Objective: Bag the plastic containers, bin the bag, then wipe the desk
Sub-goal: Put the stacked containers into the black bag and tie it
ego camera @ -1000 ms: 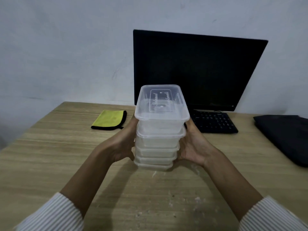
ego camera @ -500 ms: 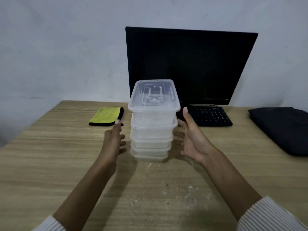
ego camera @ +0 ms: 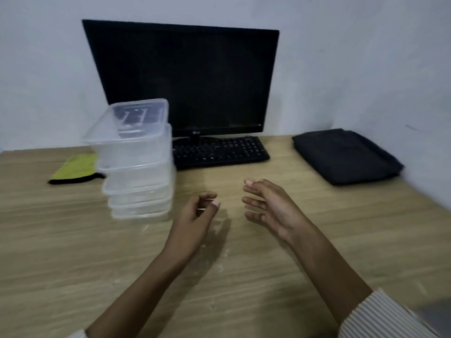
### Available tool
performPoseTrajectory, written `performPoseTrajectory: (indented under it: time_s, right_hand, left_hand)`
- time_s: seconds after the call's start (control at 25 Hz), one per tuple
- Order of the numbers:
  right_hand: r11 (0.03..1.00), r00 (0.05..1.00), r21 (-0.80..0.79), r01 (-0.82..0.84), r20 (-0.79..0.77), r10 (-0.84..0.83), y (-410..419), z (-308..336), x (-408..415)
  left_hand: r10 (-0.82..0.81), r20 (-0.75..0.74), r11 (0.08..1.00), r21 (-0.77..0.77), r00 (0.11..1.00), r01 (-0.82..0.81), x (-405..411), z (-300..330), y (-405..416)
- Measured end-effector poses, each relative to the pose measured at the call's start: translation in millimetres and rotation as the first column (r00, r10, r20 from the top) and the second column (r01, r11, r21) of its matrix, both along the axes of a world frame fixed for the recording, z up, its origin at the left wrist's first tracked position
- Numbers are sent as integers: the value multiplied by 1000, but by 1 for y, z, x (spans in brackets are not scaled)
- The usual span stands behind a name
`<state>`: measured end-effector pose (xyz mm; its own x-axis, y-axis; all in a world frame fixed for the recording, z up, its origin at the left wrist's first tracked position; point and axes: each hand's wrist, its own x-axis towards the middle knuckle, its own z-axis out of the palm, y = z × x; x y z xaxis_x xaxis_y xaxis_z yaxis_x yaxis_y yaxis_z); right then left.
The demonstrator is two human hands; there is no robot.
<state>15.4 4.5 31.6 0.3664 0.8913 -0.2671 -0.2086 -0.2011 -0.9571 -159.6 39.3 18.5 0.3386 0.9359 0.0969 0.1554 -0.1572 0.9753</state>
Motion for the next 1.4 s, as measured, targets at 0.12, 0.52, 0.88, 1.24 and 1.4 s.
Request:
performPoseTrajectory:
  time_s: [0.12,0.52,0.88,1.24,1.4]
  right_hand:
    - [993,989,13,117,84,-118,-23,2,54]
    - [903,564,124,412,743,-359,-10,2,230]
    - [893,282,-77,443,958,-57,35,-37,296]
    - [916,325,-167,366,945,43,19,-43,296]
    - [940,360,-182,289,930,70,-4,-35,276]
  left_hand:
    - [-147,-67,989,2,987,148,65,4,2]
    - [-295,-256,950,21,921,310,272,6,76]
    - [-236,-467,881,266,852,390,391,-11,153]
    - [-161,-537,823,390,828,412,379,-37,153]
    - [-75,-556,819,439,828,369,330,-30,115]
